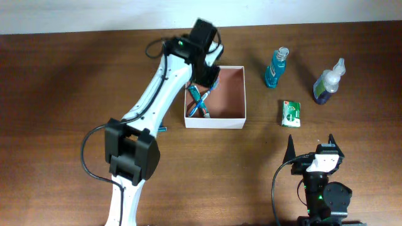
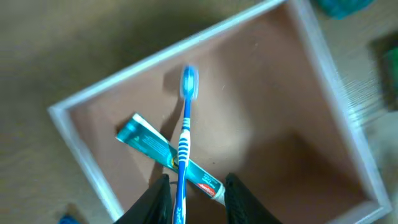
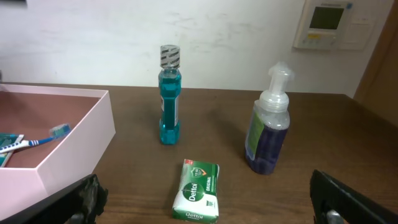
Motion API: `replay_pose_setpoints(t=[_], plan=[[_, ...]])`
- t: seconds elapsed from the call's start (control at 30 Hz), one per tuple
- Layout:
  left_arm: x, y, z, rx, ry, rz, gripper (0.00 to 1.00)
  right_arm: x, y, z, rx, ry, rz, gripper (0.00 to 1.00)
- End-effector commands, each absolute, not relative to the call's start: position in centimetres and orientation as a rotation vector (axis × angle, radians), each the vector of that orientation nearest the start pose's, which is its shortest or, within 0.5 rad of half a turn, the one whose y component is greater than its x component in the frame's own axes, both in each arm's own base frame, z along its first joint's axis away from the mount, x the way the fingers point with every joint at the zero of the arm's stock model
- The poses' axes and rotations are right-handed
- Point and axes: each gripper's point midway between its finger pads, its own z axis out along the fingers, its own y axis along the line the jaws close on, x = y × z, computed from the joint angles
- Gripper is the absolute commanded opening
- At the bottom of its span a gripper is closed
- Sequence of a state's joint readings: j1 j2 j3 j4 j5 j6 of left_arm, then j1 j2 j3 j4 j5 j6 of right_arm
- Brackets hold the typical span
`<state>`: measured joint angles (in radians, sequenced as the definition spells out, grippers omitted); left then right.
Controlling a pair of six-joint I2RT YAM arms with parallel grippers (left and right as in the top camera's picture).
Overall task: Pack container
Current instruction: 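Lower the toothbrush into the box and open the left gripper, then raise the left gripper and move it toward the blue razor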
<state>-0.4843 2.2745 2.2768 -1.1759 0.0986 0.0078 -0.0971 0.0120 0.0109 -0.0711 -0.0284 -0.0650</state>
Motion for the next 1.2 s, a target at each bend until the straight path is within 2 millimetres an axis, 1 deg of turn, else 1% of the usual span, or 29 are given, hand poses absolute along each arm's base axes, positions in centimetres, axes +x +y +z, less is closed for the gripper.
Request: replay_pose_setpoints(t=[0.0, 0.03, 0.07, 0.1, 0.17, 0.23, 0.3, 0.33, 0.43, 0.57, 0.63, 0.77, 0.9, 1.0, 1.03, 1.07, 1.17], plan=[[46.6, -26.9, 19.1, 0.710, 2.593, -0.295, 0.34, 24.6, -1.5, 15.7, -0.015, 1.644, -0.090, 0.98], [46.6, -26.6, 20.1, 0.702, 2.582, -0.283, 0.41, 24.6, -1.5, 15.7, -0.015, 1.644, -0.090, 0.98], [46.6, -26.0, 21.1, 0.689, 2.577, -0.257, 0.50, 24.6, -1.5, 15.7, -0.015, 1.644, -0.090, 0.98], [46.6, -25.1, 21.9, 0.671, 2.579, -0.217, 0.56, 24.6, -1.5, 15.7, -0.015, 1.644, -0.090, 0.98], [46.5, -23.5, 22.6, 0.619, 2.600, -0.160, 0.57, 24.6, -1.5, 15.7, -0.015, 1.644, -0.090, 0.98], [46.3, -21.6, 22.9, 0.546, 2.639, -0.125, 0.57, 24.6, -1.5, 15.7, -0.015, 1.644, -0.090, 0.98], [46.0, -19.8, 22.6, 0.509, 2.690, -0.104, 0.58, 24.6, -1.5, 15.7, -0.015, 1.644, -0.090, 0.98], [45.8, -18.7, 22.3, 0.491, 2.719, -0.092, 0.61, 24.6, -1.5, 15.7, -0.015, 1.644, -0.090, 0.98], [45.4, -15.6, 21.8, 0.413, 2.795, -0.064, 0.62, 24.6, -1.5, 15.7, -0.015, 1.644, -0.090, 0.98], [44.7, -11.2, 21.3, 0.245, 2.894, -0.034, 0.63, 24.6, -1.5, 15.7, -0.015, 1.644, -0.090, 0.98], [44.5, -9.4, 21.0, 0.161, 2.928, -0.040, 0.66, 24.6, -1.5, 15.7, -0.015, 1.644, -0.090, 0.98], [44.6, -8.5, 20.8, 0.094, 2.948, -0.162, 0.67, 24.6, -1.5, 15.7, -0.015, 1.644, -0.090, 0.98], [44.2, -8.3, 19.7, 0.066, 2.992, -0.192, 0.68, 24.6, -1.5, 15.7, -0.015, 1.644, -0.090, 0.98], [43.2, -8.6, 17.9, 0.059, 3.063, -0.185, 0.68, 24.6, -1.5, 15.7, -0.015, 1.644, -0.090, 0.99], [42.8, -8.8, 16.8, 0.065, 3.098, -0.179, 0.68, 24.6, -1.5, 15.7, -0.015, 1.644, -0.090, 0.98], [42.6, -8.9, 16.3, 0.051, 3.116, -0.175, 0.68, 24.6, -1.5, 15.7, -0.015, 1.644, -0.090, 0.98], [42.4, -9.0, 14.2, -0.055, 3.155, -0.169, 0.68, 24.6, -1.5, 15.7, -0.015, 1.644, -0.090, 0.98]])
